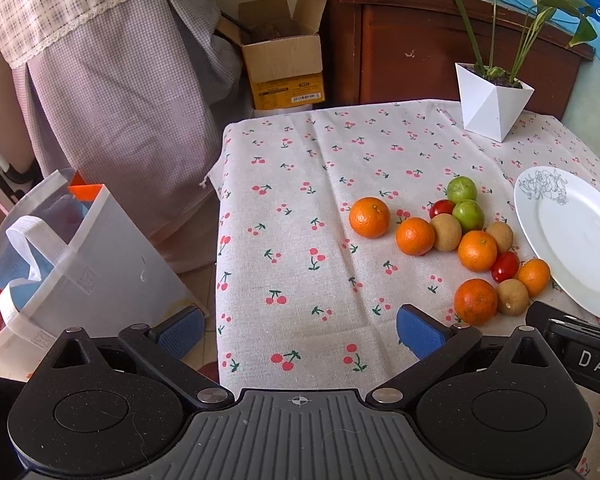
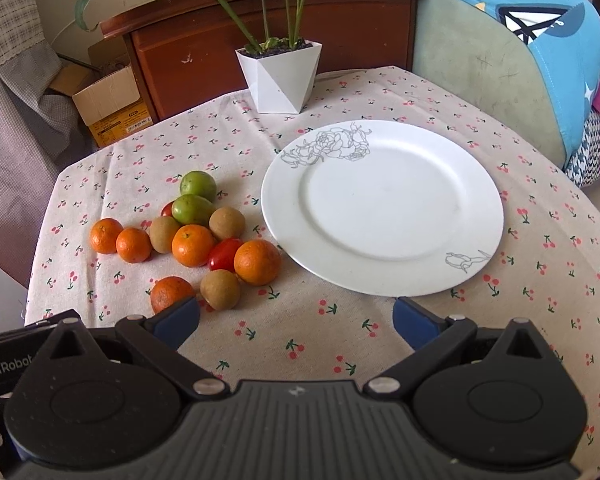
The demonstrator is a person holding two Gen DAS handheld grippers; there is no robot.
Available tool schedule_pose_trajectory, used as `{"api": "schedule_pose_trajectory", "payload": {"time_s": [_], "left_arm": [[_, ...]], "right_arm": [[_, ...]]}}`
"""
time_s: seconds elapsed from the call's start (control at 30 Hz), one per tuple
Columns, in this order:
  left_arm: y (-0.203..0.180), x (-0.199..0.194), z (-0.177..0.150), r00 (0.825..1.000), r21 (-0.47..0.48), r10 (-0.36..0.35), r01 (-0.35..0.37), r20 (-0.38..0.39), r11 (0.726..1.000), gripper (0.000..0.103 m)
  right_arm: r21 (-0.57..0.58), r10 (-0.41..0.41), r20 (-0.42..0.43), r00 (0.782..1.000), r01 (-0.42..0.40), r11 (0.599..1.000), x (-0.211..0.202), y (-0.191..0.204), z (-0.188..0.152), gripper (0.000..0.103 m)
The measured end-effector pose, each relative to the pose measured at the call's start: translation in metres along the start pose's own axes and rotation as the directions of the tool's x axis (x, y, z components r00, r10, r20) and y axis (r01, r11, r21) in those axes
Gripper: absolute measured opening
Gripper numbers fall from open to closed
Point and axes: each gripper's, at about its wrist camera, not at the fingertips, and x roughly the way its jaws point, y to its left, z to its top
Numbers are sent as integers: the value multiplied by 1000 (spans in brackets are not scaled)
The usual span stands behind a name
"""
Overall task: Organize fruits
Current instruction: 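Move both tools toward the fruit cluster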
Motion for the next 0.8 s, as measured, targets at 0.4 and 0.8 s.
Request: {"api": "schedule_pose_trajectory", "payload": {"time_s": [0.4, 0.8], "left_arm": [[-2, -1, 0, 1000, 21, 24, -25, 8, 999, 103], [-3, -4, 1, 999, 38, 39, -40, 19, 998, 101]], "right_arm": [[2, -3, 1, 1000, 3, 1000, 0, 0, 0, 102], [6, 3, 3, 1000, -3, 1000, 0, 2, -1, 102]]}}
